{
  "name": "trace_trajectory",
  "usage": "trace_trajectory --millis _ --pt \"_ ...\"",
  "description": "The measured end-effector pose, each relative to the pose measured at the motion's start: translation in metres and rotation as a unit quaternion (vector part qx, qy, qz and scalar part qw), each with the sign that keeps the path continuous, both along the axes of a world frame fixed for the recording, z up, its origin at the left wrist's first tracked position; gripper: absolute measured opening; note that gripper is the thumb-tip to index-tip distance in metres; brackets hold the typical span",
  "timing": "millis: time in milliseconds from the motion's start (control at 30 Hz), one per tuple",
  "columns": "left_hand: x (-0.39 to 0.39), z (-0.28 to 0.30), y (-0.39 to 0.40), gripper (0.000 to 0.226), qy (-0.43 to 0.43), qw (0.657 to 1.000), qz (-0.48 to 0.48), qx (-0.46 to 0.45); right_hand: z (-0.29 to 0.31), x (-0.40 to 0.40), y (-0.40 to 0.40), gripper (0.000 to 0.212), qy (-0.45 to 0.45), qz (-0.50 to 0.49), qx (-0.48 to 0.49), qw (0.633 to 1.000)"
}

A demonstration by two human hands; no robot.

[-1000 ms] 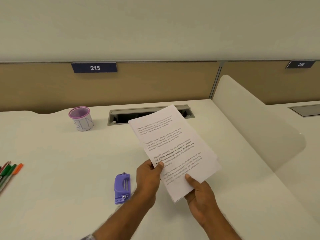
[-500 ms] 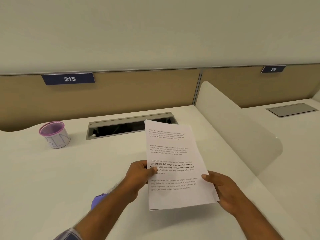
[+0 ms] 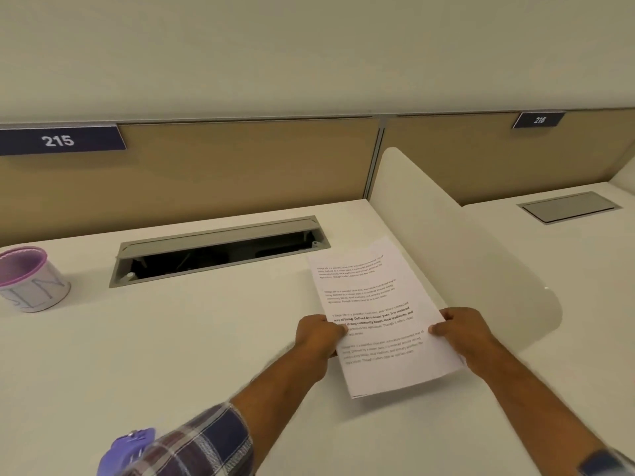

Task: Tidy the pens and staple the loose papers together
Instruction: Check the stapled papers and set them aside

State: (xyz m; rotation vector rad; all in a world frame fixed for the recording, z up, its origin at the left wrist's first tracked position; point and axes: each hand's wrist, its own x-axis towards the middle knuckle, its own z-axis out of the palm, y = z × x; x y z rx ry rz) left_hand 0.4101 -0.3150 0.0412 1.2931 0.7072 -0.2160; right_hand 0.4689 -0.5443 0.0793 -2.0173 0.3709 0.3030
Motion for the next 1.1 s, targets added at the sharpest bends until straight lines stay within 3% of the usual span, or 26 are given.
trace_trajectory --millis 233,400,733,1100 --pt "0.054 -0.027 -0.032 0.006 0.046 0.995 0.044 0.081 -0.026 0.068 -0.014 0.015 0.006 0.011 -0.106 0.994" --pt "0.073 -0.027 -0.036 0.016 0.059 0.984 0.033 0.163 -0.037 0.097 -0.01 0.017 -0.02 0.035 -0.188 0.981" --pt "0.082 -0.022 -0.033 0.022 0.071 0.968 -0.014 0.241 -0.055 0.115 -0.007 0.015 -0.004 0.033 -0.25 0.968" --pt "0.063 -0.012 -0.024 0.048 0.057 0.965 -0.029 0.255 -0.039 0.087 0.014 0.044 -0.016 0.084 -0.385 0.919"
